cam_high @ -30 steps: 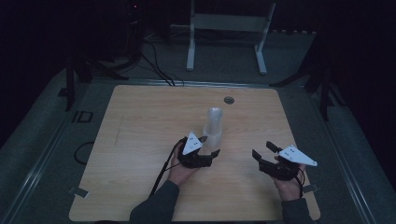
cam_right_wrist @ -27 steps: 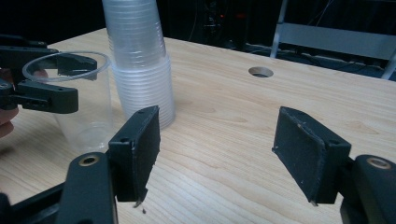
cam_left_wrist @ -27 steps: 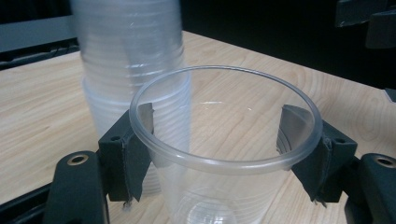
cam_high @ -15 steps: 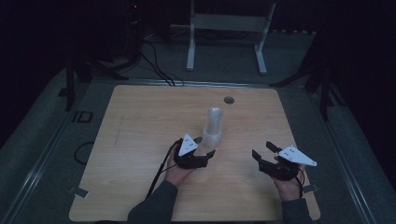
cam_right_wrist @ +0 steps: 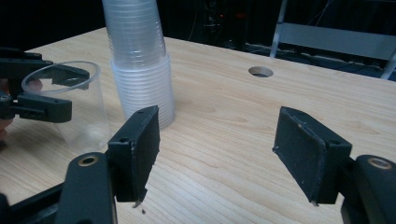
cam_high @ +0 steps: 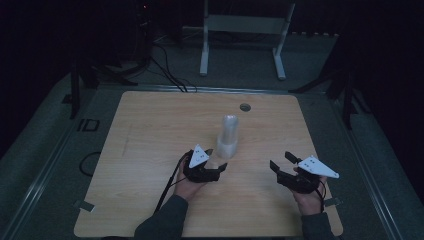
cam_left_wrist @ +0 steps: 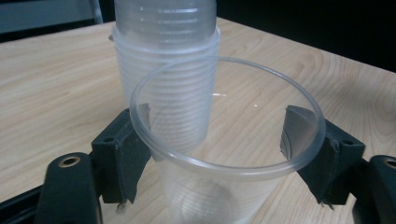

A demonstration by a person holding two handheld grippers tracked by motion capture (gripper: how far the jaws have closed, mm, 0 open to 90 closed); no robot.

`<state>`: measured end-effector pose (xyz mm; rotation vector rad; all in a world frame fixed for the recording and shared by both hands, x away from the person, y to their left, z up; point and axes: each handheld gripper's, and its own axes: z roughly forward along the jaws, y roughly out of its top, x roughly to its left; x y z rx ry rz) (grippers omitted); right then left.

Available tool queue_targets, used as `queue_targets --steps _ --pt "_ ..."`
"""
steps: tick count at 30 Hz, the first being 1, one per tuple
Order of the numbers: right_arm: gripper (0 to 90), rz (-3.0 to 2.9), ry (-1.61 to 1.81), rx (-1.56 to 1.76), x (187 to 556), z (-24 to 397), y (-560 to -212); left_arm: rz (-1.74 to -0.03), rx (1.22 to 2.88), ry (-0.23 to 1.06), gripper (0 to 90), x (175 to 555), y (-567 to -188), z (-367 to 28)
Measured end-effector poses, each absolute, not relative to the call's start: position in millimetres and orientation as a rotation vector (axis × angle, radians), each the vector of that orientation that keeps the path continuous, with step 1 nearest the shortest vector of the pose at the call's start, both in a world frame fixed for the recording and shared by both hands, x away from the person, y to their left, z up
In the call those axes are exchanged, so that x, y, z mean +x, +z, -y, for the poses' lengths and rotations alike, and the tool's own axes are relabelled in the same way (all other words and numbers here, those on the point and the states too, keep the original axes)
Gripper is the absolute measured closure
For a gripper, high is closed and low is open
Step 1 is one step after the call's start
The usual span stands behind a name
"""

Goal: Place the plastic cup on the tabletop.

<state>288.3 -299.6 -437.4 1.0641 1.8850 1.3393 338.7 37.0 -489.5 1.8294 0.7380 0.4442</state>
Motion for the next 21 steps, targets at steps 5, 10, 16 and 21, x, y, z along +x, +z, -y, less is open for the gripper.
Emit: queue_targets --steps 5,10,16,21 --pt "30.6 -1.886 1.338 1.062 288 300 -437 -0.752 1.839 0.432 17.5 339 -490 -41" --pt "30.4 -1.887 1.337 1.062 288 300 -437 -0.754 1.86 0.42 15.4 338 -493 -44" --pt "30.3 -1.884 1.338 1.062 288 300 -437 -0.764 1.86 0.408 14.8 336 -494 -50" --pt "30.3 -1.884 1.339 1.062 288 300 -437 -0.758 1.869 0.407 14.8 332 -495 -52"
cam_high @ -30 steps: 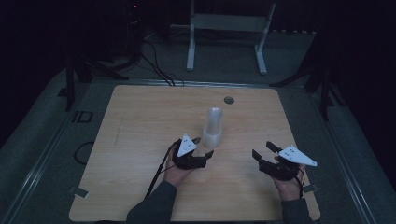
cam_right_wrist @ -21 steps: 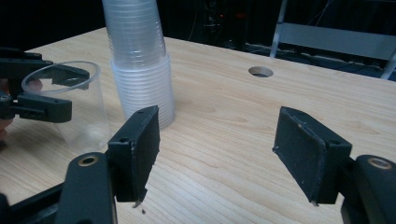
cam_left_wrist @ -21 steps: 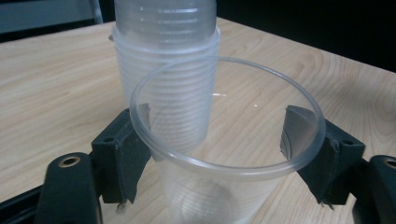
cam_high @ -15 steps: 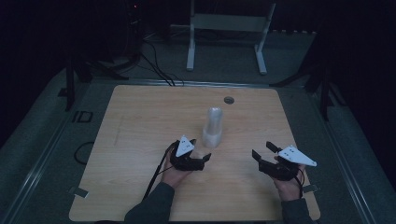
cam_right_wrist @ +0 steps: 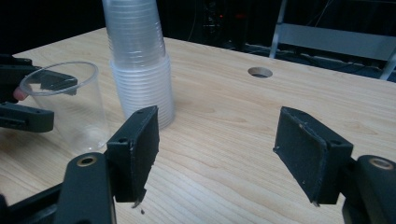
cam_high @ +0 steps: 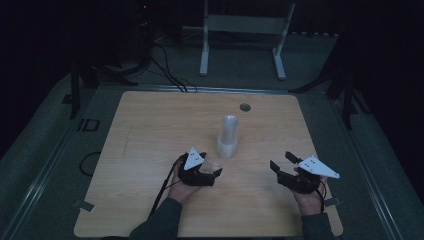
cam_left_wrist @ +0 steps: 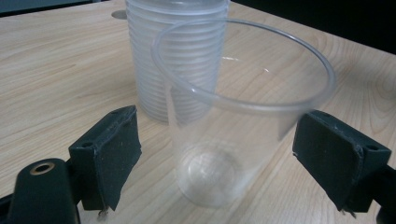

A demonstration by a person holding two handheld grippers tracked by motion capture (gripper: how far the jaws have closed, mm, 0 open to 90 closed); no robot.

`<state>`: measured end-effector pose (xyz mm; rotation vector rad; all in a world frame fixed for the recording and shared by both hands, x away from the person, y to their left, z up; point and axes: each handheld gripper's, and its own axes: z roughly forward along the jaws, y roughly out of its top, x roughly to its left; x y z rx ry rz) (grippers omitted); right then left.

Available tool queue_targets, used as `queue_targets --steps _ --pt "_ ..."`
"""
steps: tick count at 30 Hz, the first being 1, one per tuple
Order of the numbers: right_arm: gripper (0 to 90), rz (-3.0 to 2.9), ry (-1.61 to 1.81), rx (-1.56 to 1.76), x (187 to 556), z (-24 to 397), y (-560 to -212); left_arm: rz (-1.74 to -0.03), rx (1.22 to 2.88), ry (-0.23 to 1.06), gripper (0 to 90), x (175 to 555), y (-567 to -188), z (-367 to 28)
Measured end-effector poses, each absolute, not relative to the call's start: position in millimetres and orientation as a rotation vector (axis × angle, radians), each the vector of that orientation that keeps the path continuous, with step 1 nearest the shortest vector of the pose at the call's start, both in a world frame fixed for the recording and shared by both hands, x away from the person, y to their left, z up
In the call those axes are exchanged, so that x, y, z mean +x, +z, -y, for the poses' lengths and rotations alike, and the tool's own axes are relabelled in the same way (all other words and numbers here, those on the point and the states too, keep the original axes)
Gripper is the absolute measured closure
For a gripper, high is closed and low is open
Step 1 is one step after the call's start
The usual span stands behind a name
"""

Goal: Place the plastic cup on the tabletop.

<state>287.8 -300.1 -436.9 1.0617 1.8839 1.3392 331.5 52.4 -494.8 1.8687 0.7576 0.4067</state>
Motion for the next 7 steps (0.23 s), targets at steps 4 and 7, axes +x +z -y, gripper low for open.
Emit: queue_targets --steps 4,7 --pt "30.2 -1.884 1.339 1.064 287.7 300.6 -437.1 -0.752 1.87 0.406 14.8 327.8 -495.6 -54.7" --pt "30.2 -1.883 1.338 1.064 288.2 301.0 -437.2 -0.752 1.873 0.403 14.8 325.6 -495.9 -56.9"
